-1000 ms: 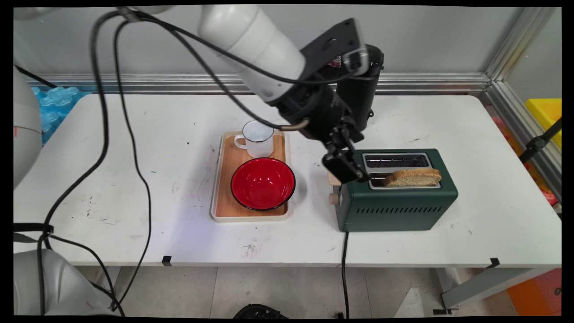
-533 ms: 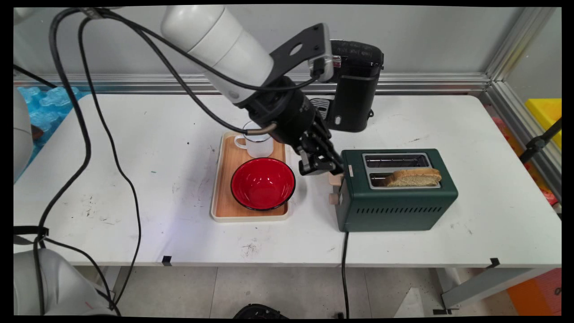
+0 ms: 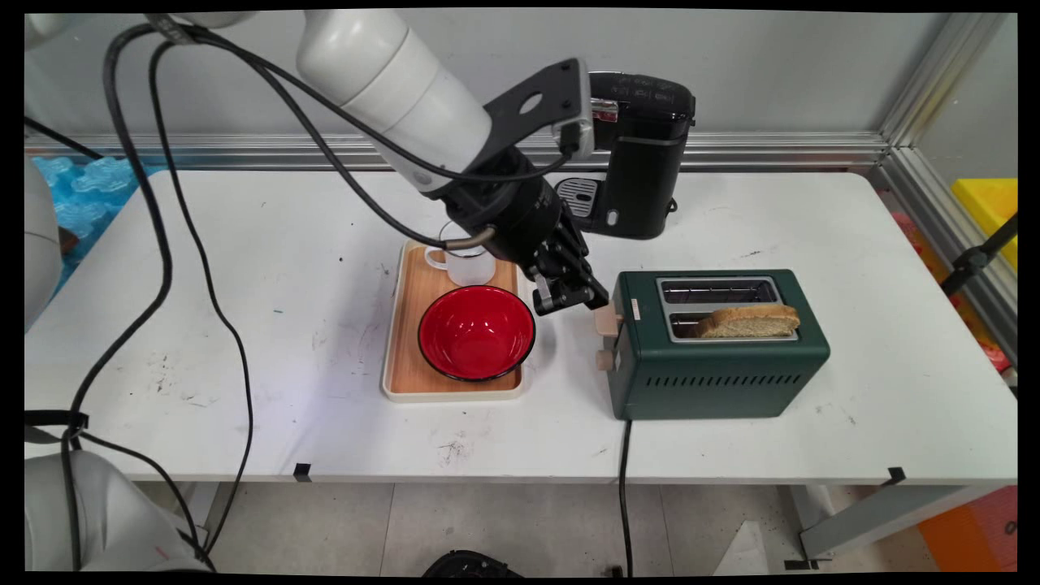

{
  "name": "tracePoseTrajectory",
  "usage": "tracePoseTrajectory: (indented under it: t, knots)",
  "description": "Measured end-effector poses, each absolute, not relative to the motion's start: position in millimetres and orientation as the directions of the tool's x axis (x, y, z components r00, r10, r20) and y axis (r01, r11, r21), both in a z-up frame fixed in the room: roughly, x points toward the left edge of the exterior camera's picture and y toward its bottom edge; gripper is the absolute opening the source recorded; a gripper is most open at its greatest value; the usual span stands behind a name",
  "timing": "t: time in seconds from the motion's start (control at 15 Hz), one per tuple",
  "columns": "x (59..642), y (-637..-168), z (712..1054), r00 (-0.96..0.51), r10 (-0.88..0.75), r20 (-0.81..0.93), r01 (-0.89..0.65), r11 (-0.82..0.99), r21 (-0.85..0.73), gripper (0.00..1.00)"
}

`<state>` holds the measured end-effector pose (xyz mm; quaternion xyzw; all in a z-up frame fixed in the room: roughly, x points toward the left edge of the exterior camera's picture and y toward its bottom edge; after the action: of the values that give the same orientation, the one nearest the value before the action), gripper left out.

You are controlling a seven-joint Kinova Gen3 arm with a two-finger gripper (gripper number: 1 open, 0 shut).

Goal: Press the toaster switch

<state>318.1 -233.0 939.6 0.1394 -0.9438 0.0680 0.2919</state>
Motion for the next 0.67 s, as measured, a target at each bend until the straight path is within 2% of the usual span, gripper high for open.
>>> tracePoseTrajectory:
  t: [0.67]
  knots:
    - [294,-254,905,-0.81,-0.238,0.536,-0.324,0.943,-0.071,0.0]
